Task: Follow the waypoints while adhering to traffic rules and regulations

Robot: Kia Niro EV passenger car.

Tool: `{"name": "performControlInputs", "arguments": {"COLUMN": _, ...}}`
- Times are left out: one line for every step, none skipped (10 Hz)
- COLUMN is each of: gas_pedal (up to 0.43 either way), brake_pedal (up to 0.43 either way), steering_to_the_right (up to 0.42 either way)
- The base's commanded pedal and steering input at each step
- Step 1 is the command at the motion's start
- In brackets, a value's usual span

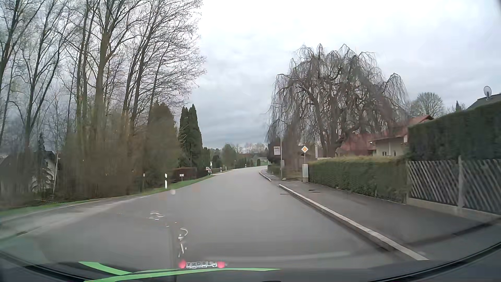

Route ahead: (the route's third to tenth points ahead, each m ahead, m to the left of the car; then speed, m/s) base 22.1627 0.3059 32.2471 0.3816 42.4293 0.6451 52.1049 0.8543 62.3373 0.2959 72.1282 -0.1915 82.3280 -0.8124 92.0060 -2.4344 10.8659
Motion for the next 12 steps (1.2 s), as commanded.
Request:
{"name": "performControlInputs", "arguments": {"gas_pedal": 0.079, "brake_pedal": 0.000, "steering_to_the_right": -0.002}}
{"name": "performControlInputs", "arguments": {"gas_pedal": 0.079, "brake_pedal": 0.000, "steering_to_the_right": -0.002}}
{"name": "performControlInputs", "arguments": {"gas_pedal": 0.079, "brake_pedal": 0.000, "steering_to_the_right": -0.002}}
{"name": "performControlInputs", "arguments": {"gas_pedal": 0.079, "brake_pedal": 0.000, "steering_to_the_right": -0.002}}
{"name": "performControlInputs", "arguments": {"gas_pedal": 0.079, "brake_pedal": 0.000, "steering_to_the_right": -0.002}}
{"name": "performControlInputs", "arguments": {"gas_pedal": 0.079, "brake_pedal": 0.000, "steering_to_the_right": -0.003}}
{"name": "performControlInputs", "arguments": {"gas_pedal": 0.079, "brake_pedal": 0.000, "steering_to_the_right": -0.003}}
{"name": "performControlInputs", "arguments": {"gas_pedal": 0.079, "brake_pedal": 0.000, "steering_to_the_right": -0.003}}
{"name": "performControlInputs", "arguments": {"gas_pedal": 0.079, "brake_pedal": 0.000, "steering_to_the_right": -0.003}}
{"name": "performControlInputs", "arguments": {"gas_pedal": 0.079, "brake_pedal": 0.000, "steering_to_the_right": -0.003}}
{"name": "performControlInputs", "arguments": {"gas_pedal": 0.079, "brake_pedal": 0.000, "steering_to_the_right": -0.003}}
{"name": "performControlInputs", "arguments": {"gas_pedal": 0.079, "brake_pedal": 0.000, "steering_to_the_right": -0.003}}
